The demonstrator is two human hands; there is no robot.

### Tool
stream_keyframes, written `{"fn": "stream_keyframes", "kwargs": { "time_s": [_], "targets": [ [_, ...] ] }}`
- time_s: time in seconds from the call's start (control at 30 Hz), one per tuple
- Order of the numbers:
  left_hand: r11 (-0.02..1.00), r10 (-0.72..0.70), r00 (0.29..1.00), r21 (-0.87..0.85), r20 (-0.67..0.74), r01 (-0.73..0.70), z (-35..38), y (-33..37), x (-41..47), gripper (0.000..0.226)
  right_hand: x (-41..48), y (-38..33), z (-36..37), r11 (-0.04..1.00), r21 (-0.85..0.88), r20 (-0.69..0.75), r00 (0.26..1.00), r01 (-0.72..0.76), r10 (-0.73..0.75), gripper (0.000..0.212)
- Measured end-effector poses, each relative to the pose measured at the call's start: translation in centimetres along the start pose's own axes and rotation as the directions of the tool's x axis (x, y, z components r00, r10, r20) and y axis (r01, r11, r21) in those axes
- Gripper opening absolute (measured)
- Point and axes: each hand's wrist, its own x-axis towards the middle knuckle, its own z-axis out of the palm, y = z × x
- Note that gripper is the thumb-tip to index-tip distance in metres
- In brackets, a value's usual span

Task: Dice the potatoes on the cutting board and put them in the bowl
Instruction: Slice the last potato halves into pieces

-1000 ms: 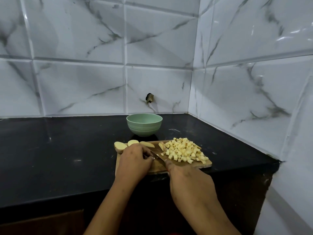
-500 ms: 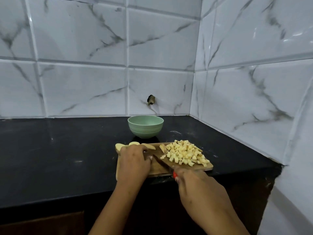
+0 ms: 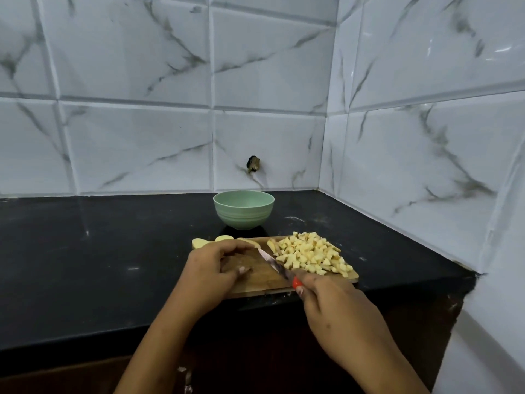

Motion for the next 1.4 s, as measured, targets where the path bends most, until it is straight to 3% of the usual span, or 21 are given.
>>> {"fn": "stream_keyframes", "kwargs": {
  "time_s": [0.2, 0.37, 0.53, 0.93, 1.2, 1.4],
  "targets": [
    [0.936, -0.114, 0.990, 0.325, -0.081, 0.134, 0.3, -0.1, -0.6, 0.019, -0.1, -0.6, 0.0, 0.998, 0.054, 0.032, 0.999, 0.017, -0.019, 0.036],
    [0.920, -0.091, 0.984, 0.366, -0.151, 0.141, 2.0, 0.5, -0.2, 0.017, -0.2, -0.7, 0.2, 0.998, 0.054, 0.054, 0.998, 0.016, -0.019, 0.034],
    [0.900, -0.065, 0.985, 0.417, -0.157, 0.126, 2.9, 0.8, 0.6, 0.020, -0.3, -1.0, 0.6, 0.994, -0.105, 0.045, 0.999, 0.004, 0.000, 0.045],
    [0.919, -0.032, 0.985, 0.381, -0.171, 0.096, 3.8, 1.0, 1.2, 0.017, 0.5, -1.0, 1.6, 0.959, -0.283, 0.176, 0.984, 0.029, 0.022, 0.062],
    [0.933, -0.069, 0.984, 0.339, -0.163, 0.122, 3.8, 1.1, 1.2, 0.018, 1.1, -1.3, 1.2, 0.924, -0.381, 0.055, 0.998, 0.004, 0.019, 0.064],
    [0.939, -0.033, 0.982, 0.331, -0.184, 0.093, 3.9, 1.0, 1.1, 0.018, 0.6, -1.7, 1.5, 0.938, -0.343, 0.122, 0.992, 0.049, -0.008, 0.067]
  ]
}}
